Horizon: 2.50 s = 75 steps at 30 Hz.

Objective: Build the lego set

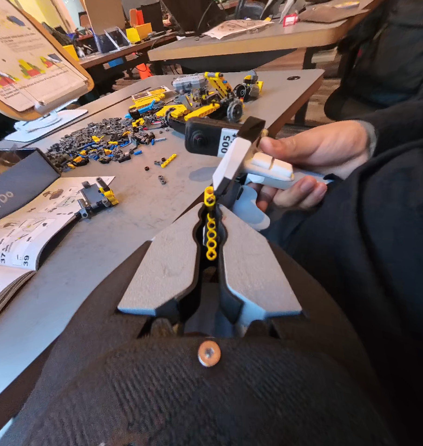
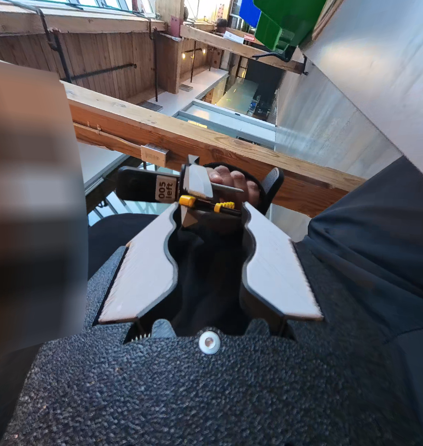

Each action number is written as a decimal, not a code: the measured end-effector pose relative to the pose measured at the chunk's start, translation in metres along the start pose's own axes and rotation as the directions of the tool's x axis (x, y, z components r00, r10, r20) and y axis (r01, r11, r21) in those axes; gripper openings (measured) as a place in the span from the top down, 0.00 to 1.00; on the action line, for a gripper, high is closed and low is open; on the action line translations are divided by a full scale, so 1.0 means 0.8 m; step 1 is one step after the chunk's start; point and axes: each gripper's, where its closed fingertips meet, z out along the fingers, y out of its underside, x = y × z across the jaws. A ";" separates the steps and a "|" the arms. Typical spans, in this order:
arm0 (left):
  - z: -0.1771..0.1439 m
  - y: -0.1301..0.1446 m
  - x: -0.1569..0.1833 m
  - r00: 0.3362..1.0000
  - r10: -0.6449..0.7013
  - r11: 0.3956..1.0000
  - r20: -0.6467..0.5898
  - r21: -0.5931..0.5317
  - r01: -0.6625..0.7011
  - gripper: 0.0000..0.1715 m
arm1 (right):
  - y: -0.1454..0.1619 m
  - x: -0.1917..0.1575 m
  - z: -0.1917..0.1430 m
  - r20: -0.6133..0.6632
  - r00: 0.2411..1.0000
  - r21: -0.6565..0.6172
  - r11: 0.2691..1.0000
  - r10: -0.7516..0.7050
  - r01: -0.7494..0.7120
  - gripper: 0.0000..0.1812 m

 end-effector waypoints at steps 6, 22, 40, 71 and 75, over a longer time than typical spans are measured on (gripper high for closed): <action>-0.003 -0.018 -0.019 0.984 0.062 0.998 -0.168 0.002 -0.062 0.97 | -0.016 -0.024 -0.027 -0.138 0.963 -0.123 0.969 -0.232 0.216 0.74; 0.061 0.002 -0.075 0.501 -0.736 0.677 -0.456 -0.463 0.572 0.97 | -0.108 0.034 -0.053 -0.002 -0.485 -0.893 -0.216 -0.875 0.395 0.60; 0.070 0.007 -0.055 0.473 -0.762 0.639 -0.442 -0.398 0.658 0.97 | -0.100 0.054 -0.060 0.022 -0.480 -0.905 -0.221 -0.877 0.363 0.72; 0.078 0.003 -0.037 0.448 -0.724 0.684 -0.525 -0.462 0.564 0.98 | -0.111 0.066 -0.075 0.131 -0.521 -0.891 -0.331 -0.844 0.312 0.84; 0.082 0.003 -0.036 0.462 -0.720 0.690 -0.519 -0.455 0.564 0.98 | -0.115 0.066 -0.077 0.122 -0.532 -0.897 -0.322 -0.838 0.302 0.87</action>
